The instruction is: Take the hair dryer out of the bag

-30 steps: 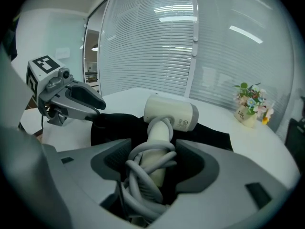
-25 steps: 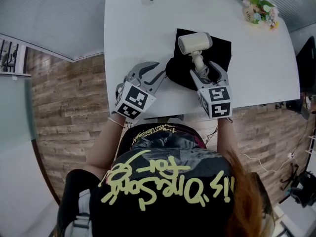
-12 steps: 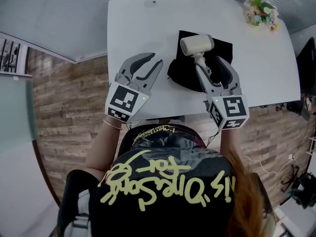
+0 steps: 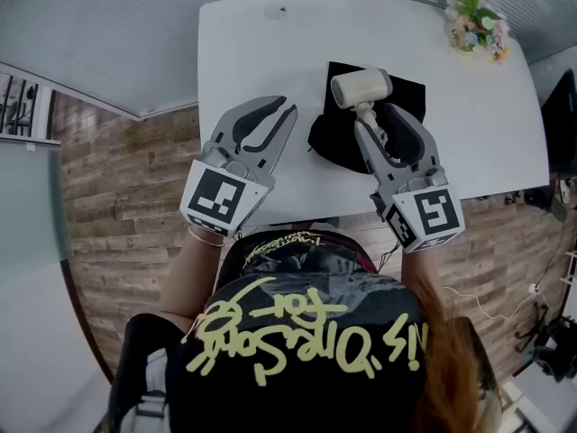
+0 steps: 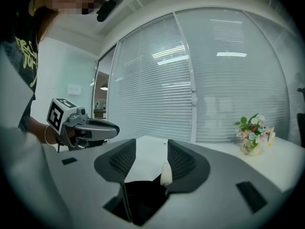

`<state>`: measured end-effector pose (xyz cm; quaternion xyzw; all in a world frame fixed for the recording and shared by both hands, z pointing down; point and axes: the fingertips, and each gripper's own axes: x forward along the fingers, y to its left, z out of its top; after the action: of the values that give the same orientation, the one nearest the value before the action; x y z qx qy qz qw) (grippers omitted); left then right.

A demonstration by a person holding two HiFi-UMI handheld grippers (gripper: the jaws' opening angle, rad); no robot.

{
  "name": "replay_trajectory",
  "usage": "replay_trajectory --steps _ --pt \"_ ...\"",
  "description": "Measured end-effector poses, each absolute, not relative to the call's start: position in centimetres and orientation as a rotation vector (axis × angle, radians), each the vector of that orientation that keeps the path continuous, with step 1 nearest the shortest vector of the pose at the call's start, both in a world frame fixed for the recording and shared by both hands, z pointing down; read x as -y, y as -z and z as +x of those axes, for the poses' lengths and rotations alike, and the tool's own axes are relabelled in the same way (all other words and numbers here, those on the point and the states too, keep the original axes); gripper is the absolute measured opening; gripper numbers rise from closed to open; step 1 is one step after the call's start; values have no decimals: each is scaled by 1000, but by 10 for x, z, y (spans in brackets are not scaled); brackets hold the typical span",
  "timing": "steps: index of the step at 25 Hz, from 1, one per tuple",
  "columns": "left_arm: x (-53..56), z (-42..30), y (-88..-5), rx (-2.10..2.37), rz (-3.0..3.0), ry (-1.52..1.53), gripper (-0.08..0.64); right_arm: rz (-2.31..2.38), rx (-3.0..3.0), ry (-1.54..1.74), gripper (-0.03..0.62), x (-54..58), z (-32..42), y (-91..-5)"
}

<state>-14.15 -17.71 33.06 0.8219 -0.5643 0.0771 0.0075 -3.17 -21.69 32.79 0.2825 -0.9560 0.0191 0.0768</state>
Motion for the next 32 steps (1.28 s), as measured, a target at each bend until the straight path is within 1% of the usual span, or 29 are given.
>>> replay_trajectory --steps 11,13,20,22,29,32 --pt "177 -139 -319 1757 2597 -177 14 829 2887 -10 126 210 -36 -318" --pt "176 -137 -316 1747 2602 -172 9 825 2885 8 124 209 -37 -318" --pt "173 -129 -310 1724 2627 -142 -6 838 2888 18 86 205 -39 -313" --pt "173 -128 -309 1719 2631 -138 -6 851 2883 20 48 204 -41 -311" --pt "169 -128 -304 1703 2642 -116 -6 866 2888 44 42 201 -41 -305" --pt "167 -126 -302 1692 2652 -113 -6 865 2892 60 21 198 -41 -303"
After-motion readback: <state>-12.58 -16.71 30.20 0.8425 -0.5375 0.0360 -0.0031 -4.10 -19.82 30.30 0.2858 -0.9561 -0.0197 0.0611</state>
